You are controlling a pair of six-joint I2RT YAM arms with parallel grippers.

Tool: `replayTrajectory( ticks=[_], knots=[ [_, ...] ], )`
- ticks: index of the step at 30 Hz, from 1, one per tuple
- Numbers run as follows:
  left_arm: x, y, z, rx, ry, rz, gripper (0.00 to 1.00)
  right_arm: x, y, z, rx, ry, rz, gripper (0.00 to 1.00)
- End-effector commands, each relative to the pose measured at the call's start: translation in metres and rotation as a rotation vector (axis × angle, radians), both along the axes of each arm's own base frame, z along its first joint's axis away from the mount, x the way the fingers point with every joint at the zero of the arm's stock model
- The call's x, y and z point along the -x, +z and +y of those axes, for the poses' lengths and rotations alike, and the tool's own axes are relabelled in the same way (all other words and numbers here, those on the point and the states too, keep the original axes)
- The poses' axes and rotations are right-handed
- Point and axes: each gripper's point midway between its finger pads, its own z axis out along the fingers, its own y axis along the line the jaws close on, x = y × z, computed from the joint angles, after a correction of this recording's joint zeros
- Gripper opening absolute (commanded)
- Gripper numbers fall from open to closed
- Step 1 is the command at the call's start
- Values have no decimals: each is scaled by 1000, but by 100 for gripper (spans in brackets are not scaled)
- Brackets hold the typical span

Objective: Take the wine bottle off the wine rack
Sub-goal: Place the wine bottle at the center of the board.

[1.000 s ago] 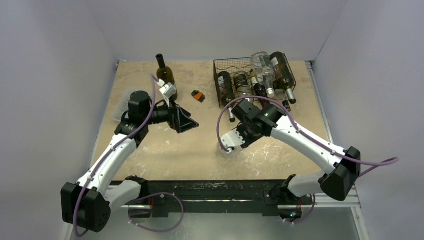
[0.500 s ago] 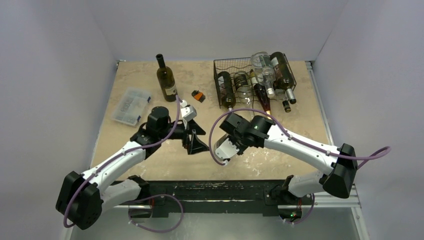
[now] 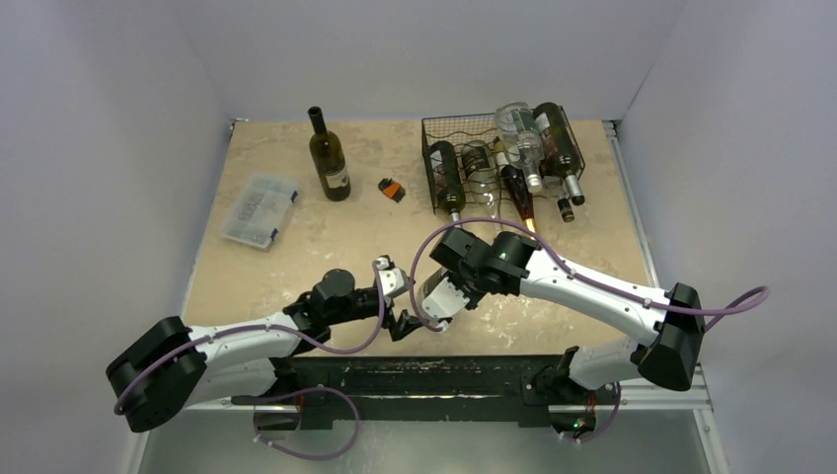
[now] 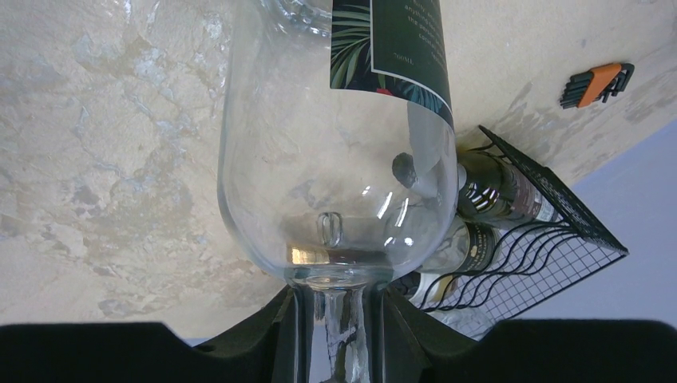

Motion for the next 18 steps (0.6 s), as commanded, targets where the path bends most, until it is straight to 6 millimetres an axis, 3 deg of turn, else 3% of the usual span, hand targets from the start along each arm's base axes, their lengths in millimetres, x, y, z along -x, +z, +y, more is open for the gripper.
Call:
replayTrajectory(
  ticks=[1,13,18],
  knots=[
    [-24,37,-13,95,118,-243,100,1,16,22,-125,30,-10,14],
    [-32,13,-34,146,175,-266,99,9,16,33,-189,27,48,17],
    [-29,2,-40,178,160,-239,89,12,15,35,-206,22,70,21]
  ],
)
